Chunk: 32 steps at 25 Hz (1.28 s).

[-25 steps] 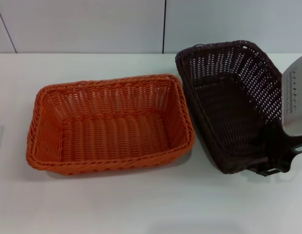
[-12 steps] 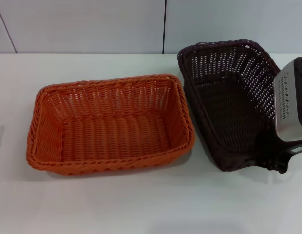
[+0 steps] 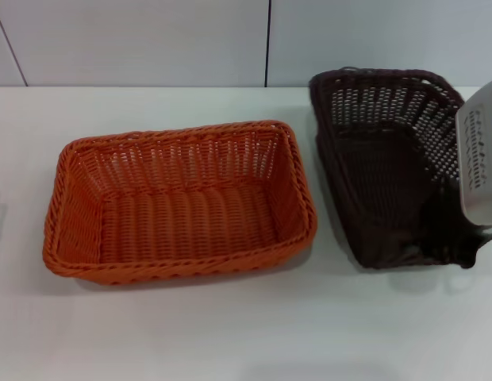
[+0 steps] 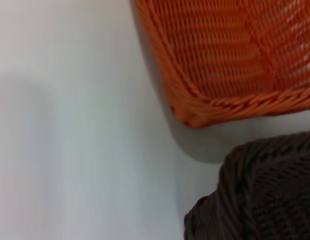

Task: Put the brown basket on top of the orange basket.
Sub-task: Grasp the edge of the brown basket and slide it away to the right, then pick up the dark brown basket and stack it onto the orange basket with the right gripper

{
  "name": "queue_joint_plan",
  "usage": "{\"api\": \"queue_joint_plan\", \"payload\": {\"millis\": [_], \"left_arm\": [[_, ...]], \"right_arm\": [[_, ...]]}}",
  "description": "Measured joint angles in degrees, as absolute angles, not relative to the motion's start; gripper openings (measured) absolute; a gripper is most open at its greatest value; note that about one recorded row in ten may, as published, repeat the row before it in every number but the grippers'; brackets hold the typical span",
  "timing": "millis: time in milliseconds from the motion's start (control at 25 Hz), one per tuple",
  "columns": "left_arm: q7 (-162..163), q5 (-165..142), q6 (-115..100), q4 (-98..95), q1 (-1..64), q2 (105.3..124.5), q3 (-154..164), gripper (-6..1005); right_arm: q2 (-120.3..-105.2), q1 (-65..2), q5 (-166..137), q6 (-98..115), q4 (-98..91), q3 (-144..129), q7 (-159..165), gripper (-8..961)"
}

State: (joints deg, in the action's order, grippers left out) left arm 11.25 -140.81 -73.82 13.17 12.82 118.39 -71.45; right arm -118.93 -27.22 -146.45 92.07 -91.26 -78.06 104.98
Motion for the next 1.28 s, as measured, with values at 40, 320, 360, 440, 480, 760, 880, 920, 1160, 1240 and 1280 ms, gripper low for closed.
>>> {"api": "queue_joint_plan", "payload": {"millis": [40, 320, 360, 440, 480, 760, 880, 920, 1160, 1240, 1280], "left_arm": [[11.25, -140.8, -73.82, 13.18, 12.82, 118.39, -71.45, 775], [11.25, -140.8, -73.83, 13.31, 12.83, 118.46, -71.45, 775], [11.25, -140.8, -73.83, 13.33, 12.83, 118.47, -71.45, 775], [11.25, -140.8, -73.86, 13.35, 12.83, 118.47, -71.45, 775], [11.25, -140.8, -73.94, 13.36, 12.8, 118.48, -71.43, 774], [11.25, -140.8, -74.09, 13.36, 12.59, 118.48, -71.34, 774], [11.28, -140.8, -74.16, 13.36, 12.41, 118.48, -71.34, 774], [11.28, -140.8, -74.02, 13.36, 12.4, 118.48, -71.26, 774], [11.53, -140.8, -73.94, 13.37, 12.39, 118.56, -71.13, 774], [12.39, -140.8, -73.87, 13.42, 12.4, 118.61, -71.17, 774], [13.29, -140.8, -73.86, 13.43, 12.34, 118.65, -71.25, 774]], "right_arm": [[-118.93, -27.16, -146.48, 92.69, -92.52, -78.0, 105.09, 150], [-118.91, -26.72, -148.55, 96.81, -103.0, -77.41, 106.89, 149], [-118.91, -26.62, -149.05, 97.72, -105.54, -77.22, 107.24, 149], [-118.91, -26.6, -149.12, 97.96, -106.58, -77.12, 107.32, 149], [-118.91, -26.58, -149.19, 98.19, -108.46, -76.99, 107.42, 149], [-118.75, -28.2, -149.64, 98.28, -112.12, -77.04, 107.45, 149], [-118.56, -30.61, -150.13, 97.62, -114.07, -77.23, 107.03, 149], [-118.56, -30.61, -150.13, 97.62, -114.07, -77.23, 107.03, 149], [-118.48, -34.56, -151.42, 96.08, -113.05, -79.87, 103.44, 150], [-118.5, -34.6, -152.39, 93.86, -112.89, -82.11, 100.61, 150], [-118.58, -34.35, -152.9, 91.51, -112.94, -83.8, 96.99, 150]]}}
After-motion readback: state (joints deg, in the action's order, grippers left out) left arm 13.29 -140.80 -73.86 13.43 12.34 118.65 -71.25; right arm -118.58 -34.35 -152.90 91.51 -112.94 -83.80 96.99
